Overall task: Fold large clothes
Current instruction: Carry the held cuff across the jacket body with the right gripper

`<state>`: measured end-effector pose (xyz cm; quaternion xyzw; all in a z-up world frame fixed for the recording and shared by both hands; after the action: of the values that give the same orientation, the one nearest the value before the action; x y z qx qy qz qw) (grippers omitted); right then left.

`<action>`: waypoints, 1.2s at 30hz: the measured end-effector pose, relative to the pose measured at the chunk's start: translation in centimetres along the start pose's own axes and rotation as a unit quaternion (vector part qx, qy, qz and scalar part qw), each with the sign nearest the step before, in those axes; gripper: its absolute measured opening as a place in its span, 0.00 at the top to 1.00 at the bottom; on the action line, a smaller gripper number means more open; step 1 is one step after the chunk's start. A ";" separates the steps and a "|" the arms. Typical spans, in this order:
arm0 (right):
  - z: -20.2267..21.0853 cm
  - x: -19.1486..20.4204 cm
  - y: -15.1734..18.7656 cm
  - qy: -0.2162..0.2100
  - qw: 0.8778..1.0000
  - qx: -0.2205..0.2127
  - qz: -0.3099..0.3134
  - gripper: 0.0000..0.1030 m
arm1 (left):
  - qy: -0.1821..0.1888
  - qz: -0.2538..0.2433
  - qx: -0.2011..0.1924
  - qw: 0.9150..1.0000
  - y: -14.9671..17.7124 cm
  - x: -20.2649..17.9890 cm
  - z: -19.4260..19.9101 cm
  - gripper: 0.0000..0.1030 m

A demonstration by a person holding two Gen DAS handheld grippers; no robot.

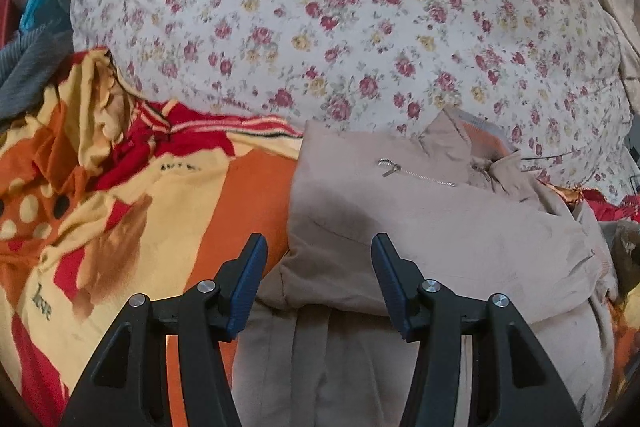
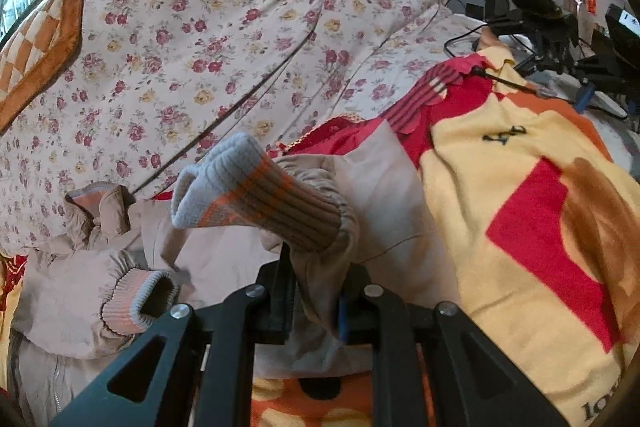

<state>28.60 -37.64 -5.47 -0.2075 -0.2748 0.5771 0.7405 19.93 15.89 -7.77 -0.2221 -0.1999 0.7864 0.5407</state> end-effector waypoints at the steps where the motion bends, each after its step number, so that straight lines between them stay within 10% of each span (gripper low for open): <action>1: 0.4 -0.1 -0.1 0.002 1.000 -0.007 0.000 0.84 | 0.006 0.009 0.003 1.000 0.0 0.2 -0.1 0.59; 6: 3.6 1.0 -1.9 0.008 0.998 -0.057 0.014 0.84 | 0.019 0.040 0.002 0.999 -0.1 1.2 -0.3 0.59; 19: 10.8 17.3 -7.0 -0.183 0.982 -0.032 0.018 0.84 | -0.051 0.146 -0.015 0.988 -0.6 7.6 0.6 0.59; 28: 5.4 33.2 -1.5 -0.210 0.974 0.022 0.084 0.84 | -0.059 0.166 -0.040 0.984 -1.3 8.8 1.7 0.59; 36: -4.0 44.4 9.9 -0.155 0.955 0.095 0.233 0.84 | -0.075 0.186 -0.064 0.978 -1.8 10.3 2.6 0.59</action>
<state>32.01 7.91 -7.25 -0.1021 -0.2744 0.7822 0.5500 16.54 25.97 -6.01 -0.2305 -0.2450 0.8731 0.3529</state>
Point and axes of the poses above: each gripper's, at about its wrist camera, not at the fingertips, and z roughly against the way its jaws point, x to its left, y to its underside, the point moved 9 cm from there along -z, roughly the way its jaws point, and after that the axes turned 8 degrees about x, right-handed, at the moved point
